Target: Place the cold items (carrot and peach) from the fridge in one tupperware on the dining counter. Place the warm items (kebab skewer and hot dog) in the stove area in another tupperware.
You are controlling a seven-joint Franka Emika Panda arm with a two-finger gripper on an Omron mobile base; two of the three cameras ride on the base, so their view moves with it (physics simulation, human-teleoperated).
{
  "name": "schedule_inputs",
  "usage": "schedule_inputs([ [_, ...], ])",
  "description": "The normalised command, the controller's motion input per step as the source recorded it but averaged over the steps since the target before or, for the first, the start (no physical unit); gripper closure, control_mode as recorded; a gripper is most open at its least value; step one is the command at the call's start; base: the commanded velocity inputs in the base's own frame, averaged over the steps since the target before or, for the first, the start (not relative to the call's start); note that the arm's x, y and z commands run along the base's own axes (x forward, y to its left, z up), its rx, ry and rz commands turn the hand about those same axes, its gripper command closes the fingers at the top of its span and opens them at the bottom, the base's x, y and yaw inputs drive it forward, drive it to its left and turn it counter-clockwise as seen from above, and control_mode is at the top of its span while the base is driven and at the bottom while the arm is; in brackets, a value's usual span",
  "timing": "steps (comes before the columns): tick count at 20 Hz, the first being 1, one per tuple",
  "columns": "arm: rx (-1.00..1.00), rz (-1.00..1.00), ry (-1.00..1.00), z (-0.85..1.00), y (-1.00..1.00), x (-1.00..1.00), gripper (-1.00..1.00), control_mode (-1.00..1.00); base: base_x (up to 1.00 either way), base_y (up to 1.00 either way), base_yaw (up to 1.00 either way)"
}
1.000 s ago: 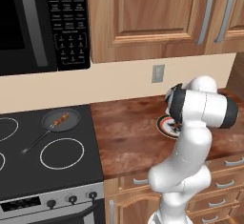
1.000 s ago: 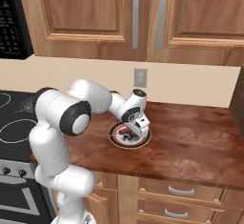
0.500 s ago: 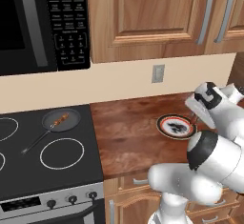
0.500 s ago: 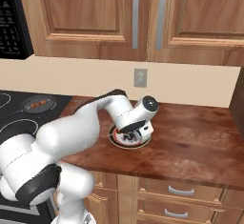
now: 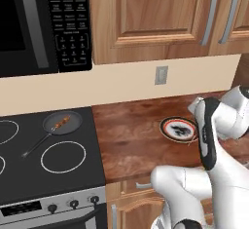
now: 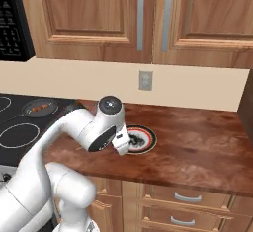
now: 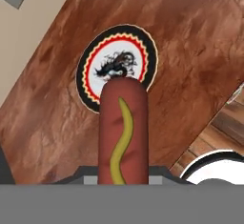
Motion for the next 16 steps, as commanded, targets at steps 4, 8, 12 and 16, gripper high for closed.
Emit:
schedule_inputs([
  [4, -0.08, -0.38, -0.21, 0.18, 0.82, -1.0, 1.0, -1.0, 0.0, 0.0, 0.0],
  [8, 0.01, -0.59, -0.34, 0.03, 0.56, -0.99, 1.0, -1.0, 0.0, 0.0, 0.0],
  [12, 0.1, -0.69, -0.25, 0.02, 0.31, -0.62, 1.0, -1.0, 0.0, 0.0, 0.0],
  [16, 0.06, -0.58, -0.33, -0.1, 0.73, -0.49, 1.0, -1.0, 0.0, 0.0, 0.0],
])
